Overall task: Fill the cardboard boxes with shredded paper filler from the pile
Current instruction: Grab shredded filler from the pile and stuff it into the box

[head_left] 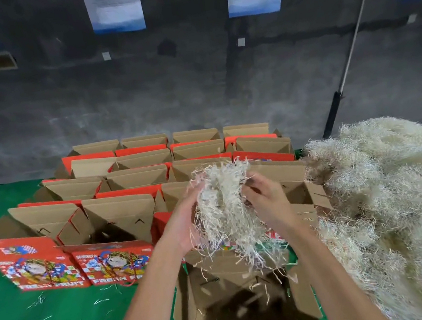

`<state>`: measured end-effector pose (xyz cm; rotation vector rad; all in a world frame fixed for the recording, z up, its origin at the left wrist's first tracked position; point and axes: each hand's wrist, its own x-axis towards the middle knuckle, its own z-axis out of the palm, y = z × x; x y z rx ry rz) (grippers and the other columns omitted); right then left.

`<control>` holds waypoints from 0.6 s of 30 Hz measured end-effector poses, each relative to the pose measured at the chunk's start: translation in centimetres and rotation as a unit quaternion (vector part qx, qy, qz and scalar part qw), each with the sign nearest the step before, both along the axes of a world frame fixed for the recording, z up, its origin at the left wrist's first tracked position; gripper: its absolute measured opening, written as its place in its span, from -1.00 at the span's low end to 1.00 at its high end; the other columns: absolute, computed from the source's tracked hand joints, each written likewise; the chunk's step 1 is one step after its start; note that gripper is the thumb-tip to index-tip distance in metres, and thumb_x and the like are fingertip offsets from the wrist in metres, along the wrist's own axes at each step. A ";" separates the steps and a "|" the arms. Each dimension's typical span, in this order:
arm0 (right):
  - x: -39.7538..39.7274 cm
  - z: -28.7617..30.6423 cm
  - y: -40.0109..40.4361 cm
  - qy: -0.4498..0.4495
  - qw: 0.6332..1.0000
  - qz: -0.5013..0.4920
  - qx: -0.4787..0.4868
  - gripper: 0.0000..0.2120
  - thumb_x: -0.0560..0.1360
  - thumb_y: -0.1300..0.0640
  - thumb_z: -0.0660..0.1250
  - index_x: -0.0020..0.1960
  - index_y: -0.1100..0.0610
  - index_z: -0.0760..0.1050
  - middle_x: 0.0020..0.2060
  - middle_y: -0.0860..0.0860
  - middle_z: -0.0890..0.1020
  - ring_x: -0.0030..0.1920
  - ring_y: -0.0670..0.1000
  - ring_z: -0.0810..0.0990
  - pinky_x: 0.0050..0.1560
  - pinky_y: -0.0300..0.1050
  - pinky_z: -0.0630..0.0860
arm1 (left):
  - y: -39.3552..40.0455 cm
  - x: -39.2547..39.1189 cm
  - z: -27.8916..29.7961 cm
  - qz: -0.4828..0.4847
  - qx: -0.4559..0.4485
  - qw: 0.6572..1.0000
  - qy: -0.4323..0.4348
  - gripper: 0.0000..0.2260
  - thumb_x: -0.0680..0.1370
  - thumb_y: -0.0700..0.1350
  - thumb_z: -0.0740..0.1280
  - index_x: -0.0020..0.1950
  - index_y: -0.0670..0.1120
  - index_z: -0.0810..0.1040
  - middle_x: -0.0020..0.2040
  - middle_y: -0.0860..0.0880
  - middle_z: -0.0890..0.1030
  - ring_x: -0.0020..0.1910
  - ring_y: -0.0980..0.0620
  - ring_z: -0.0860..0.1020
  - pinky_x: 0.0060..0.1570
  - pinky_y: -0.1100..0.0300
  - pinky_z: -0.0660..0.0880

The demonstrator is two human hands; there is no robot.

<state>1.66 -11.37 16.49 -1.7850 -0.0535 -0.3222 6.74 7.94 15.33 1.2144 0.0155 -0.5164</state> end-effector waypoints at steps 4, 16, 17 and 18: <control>-0.1 -0.7 1.2 -0.020 0.999 -0.031 -0.030 -0.73 0.51 0.09 0.42 0.00 -0.31 0.53 -0.11 -0.09 0.62 -0.31 -0.21 0.52 -0.32 -0.29 0.47 | -0.9 -1.1 0.4 -0.009 0.047 0.999 -0.020 0.18 0.06 0.37 0.62 0.56 0.19 0.14 0.50 0.09 0.22 0.38 -0.04 0.31 0.11 -0.13 0.51; 0.9 -3.1 1.5 0.001 0.981 -0.184 -0.060 -0.69 0.56 -0.20 0.28 0.12 0.01 0.51 -0.39 -0.21 0.49 -0.45 -0.23 0.40 -0.34 -0.30 0.34 | -1.5 -1.7 -0.1 0.031 0.144 0.980 -0.134 0.06 0.16 0.59 0.38 0.56 0.22 0.14 0.56 0.08 0.19 0.51 -0.02 0.20 0.42 -0.17 0.17; 0.8 -3.0 1.6 -0.010 0.979 -0.199 -0.048 -0.69 0.57 -0.20 0.28 0.15 -0.01 0.49 -0.32 -0.23 0.51 -0.38 -0.24 0.45 -0.25 -0.26 0.39 | -1.7 -1.9 -0.4 0.041 0.154 0.976 -0.145 0.08 0.17 0.62 0.34 0.57 0.21 0.09 0.58 0.08 0.16 0.53 -0.03 0.17 0.43 -0.17 0.16; 0.9 -2.9 1.9 -0.017 0.978 -0.205 -0.043 -0.70 0.58 -0.18 0.27 0.17 0.00 0.48 -0.27 -0.23 0.53 -0.34 -0.24 0.47 -0.18 -0.23 0.43 | -2.0 -2.1 -0.8 0.050 0.165 0.973 -0.157 0.11 0.17 0.63 0.31 0.59 0.20 0.04 0.59 0.08 0.14 0.55 -0.03 0.16 0.44 -0.16 0.15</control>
